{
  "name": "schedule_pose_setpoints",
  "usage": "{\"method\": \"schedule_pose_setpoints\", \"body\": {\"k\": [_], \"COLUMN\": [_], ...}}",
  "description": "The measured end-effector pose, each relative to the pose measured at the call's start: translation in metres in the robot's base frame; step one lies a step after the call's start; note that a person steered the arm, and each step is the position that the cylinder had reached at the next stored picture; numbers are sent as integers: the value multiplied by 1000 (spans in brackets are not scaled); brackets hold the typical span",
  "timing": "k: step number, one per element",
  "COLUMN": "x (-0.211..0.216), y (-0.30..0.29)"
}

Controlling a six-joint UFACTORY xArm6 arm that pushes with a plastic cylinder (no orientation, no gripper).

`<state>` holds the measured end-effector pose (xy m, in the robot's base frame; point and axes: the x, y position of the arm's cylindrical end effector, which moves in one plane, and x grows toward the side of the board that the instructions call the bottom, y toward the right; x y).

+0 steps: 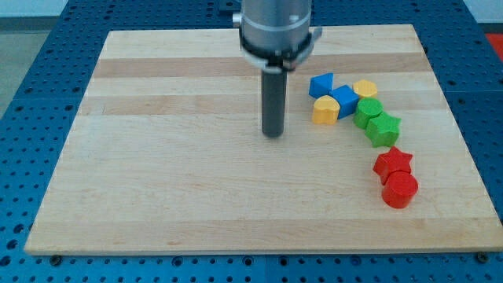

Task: Move your arm closer to the red circle

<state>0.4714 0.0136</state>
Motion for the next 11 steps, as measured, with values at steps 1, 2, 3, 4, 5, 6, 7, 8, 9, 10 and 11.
{"method": "schedule_pose_setpoints", "body": {"k": [1, 2, 3, 4, 5, 6, 7, 8, 9, 10, 11], "x": [70, 122, 144, 133, 110, 108, 111, 118, 118, 118, 118], "y": [17, 57, 101, 120, 127, 131, 131, 136, 136, 149, 166]}}
